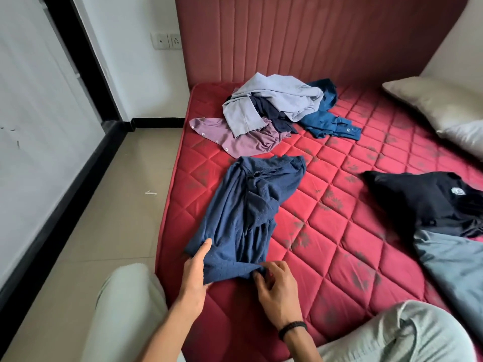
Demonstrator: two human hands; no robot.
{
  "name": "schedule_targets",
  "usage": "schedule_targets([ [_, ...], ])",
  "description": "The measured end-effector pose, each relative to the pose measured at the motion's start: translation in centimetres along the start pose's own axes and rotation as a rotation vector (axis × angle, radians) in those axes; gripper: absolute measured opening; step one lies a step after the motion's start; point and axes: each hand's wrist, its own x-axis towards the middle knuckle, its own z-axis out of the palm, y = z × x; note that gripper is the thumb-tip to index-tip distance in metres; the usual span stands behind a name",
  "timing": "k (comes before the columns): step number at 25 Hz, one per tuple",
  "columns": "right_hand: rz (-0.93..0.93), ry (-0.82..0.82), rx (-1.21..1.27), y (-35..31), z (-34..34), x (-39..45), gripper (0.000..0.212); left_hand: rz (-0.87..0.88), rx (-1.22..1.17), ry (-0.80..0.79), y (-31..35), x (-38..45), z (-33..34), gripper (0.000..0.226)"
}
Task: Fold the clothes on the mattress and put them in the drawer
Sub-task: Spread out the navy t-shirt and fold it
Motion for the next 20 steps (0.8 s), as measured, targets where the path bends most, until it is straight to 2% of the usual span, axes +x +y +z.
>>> schedule_targets([
  [1, 0.011, -0.021, 0.013, 0.0, -0.1, 0.1, 0.012, 0.011, -0.023, 0.045, -0.2, 0.5, -0.4, 0.026],
  [3, 0.137, -0.010, 0.125, 0.2, 0.0, 0.1, 0.013, 0.201, 0.138, 0.236, -0.7, 1.3, -1.0, 0.045],
  [6, 0.345, -0.076, 0.434, 0.5, -1.2, -1.8, 0.015, 0.705, 0.813, 0.400, -0.5, 0.2, -0.7, 0.070],
  [7, 0.383, -0.111, 0.518, 0.6, -1.9, -3.0, 0.020, 0.888, 1.008, 0.393, -0.3, -0.7, -0.2, 0.069],
  [8, 0.433, -0.130, 0.587, 0.9, -2.8, -3.9, 0.023, 1.051, 1.138, 0.321, -0.2, -1.8, 0.6, 0.060],
  [9, 0.489, -0.125, 0.657, 1.0, -3.7, -4.5, 0.025, 1.188, 1.214, 0.180, -0.4, -3.0, 1.7, 0.043],
  [10, 0.560, -0.106, 0.742, 1.1, -4.4, -4.7, 0.027, 1.242, 1.263, 0.003, -1.1, -3.8, 2.7, 0.028],
  [11, 0.628, -0.083, 0.841, 1.1, -4.8, -4.6, 0.029, 1.216, 1.316, -0.167, -1.7, -4.8, 3.6, 0.026],
  [13, 0.750, -0.003, 1.023, 0.7, -5.0, -4.2, 0.026, 1.019, 1.411, -0.459, -3.9, -5.8, 4.2, 0.043],
  [14, 0.790, 0.048, 1.056, 0.5, -5.1, -4.2, 0.023, 0.908, 1.451, -0.549, -4.8, -6.3, 4.1, 0.053],
  [16, 0.793, 0.118, 0.968, 0.2, -5.6, -3.2, 0.015, 0.706, 1.471, -0.626, -5.5, -7.0, 4.1, 0.068],
  [18, 0.780, 0.158, 0.873, -0.5, -6.1, -1.2, 0.016, 0.526, 1.338, -0.678, -4.8, -7.4, 4.4, 0.058],
  [19, 0.738, 0.166, 0.854, -1.0, -6.8, 0.5, 0.017, 0.533, 1.262, -0.678, -4.0, -7.7, 4.8, 0.045],
  [20, 0.669, 0.161, 0.845, -2.1, -7.8, 2.5, 0.014, 0.620, 1.204, -0.635, -3.0, -7.8, 5.5, 0.033],
])
